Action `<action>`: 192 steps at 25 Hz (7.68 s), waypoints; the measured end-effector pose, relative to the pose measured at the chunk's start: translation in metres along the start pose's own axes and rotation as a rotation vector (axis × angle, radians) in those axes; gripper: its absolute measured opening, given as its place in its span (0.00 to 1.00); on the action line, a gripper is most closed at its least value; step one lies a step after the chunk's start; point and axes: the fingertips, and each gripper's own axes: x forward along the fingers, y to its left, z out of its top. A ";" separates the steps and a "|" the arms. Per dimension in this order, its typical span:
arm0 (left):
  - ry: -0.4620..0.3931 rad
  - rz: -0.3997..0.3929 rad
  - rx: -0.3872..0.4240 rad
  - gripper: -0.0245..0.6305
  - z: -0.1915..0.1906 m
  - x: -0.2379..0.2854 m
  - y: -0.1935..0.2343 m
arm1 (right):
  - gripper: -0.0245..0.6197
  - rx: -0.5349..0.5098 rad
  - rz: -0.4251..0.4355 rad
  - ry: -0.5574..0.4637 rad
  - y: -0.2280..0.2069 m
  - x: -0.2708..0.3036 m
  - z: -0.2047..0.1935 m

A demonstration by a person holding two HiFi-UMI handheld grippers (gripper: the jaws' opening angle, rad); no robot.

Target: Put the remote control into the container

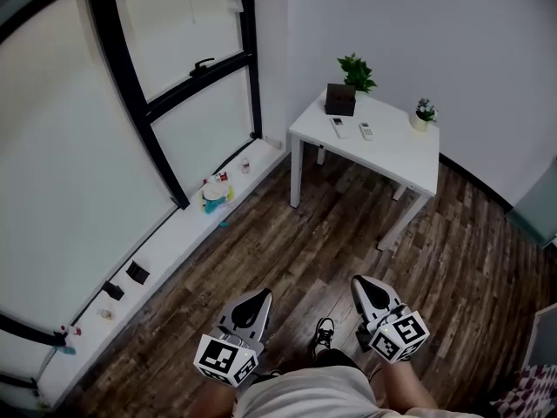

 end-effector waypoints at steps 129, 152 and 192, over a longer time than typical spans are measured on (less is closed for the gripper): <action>0.202 -0.327 -0.053 0.18 0.028 0.818 0.296 | 0.49 0.081 -0.436 0.843 -0.721 0.510 -0.060; 0.207 -0.260 -0.070 0.05 0.024 0.824 0.316 | 0.45 0.121 -0.466 0.916 -0.739 0.520 -0.087; 0.219 -0.144 -0.075 0.05 0.028 0.802 0.363 | 0.45 0.002 -0.327 -0.078 -0.737 0.676 0.128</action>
